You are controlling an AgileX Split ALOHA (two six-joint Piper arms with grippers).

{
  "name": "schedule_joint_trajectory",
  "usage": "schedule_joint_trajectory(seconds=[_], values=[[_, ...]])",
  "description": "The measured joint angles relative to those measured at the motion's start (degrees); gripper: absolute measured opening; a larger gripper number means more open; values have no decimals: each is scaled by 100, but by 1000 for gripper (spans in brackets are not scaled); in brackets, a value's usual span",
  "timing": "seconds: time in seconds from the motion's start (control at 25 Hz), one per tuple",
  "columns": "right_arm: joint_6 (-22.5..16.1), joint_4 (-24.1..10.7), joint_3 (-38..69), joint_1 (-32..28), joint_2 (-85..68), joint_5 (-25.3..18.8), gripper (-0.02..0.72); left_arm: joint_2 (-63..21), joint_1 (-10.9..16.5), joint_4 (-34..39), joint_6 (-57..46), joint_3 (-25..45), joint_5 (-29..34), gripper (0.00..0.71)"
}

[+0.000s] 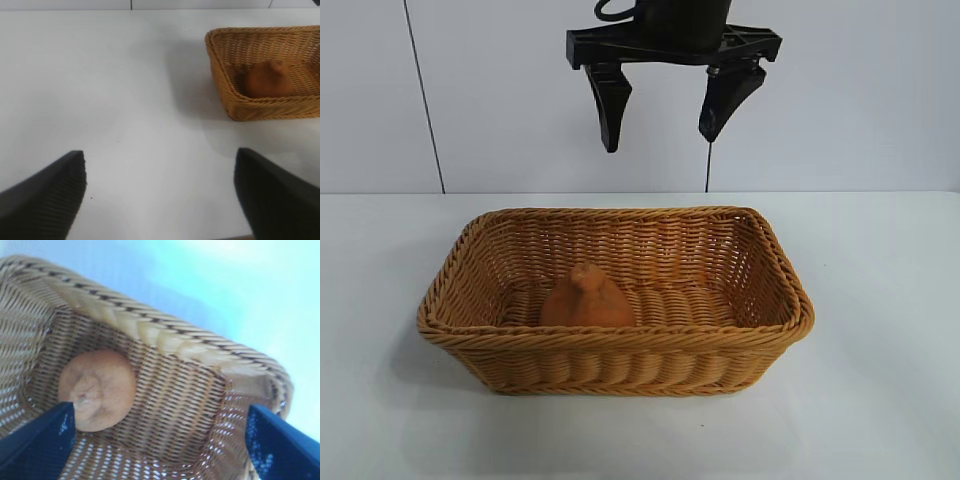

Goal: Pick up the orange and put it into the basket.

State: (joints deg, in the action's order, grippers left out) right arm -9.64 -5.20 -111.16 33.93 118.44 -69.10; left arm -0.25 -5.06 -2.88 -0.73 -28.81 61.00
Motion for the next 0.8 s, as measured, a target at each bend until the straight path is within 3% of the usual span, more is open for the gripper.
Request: schedule_joint_trajectory(seconds=[0.52, 0.8], values=[[180, -216, 0, -2179, 0, -81, 641, 0, 0, -5, 0, 0, -12, 581], [246, -216, 29, -2885, 0, -82, 641, 0, 0, 0, 0, 0, -12, 581]])
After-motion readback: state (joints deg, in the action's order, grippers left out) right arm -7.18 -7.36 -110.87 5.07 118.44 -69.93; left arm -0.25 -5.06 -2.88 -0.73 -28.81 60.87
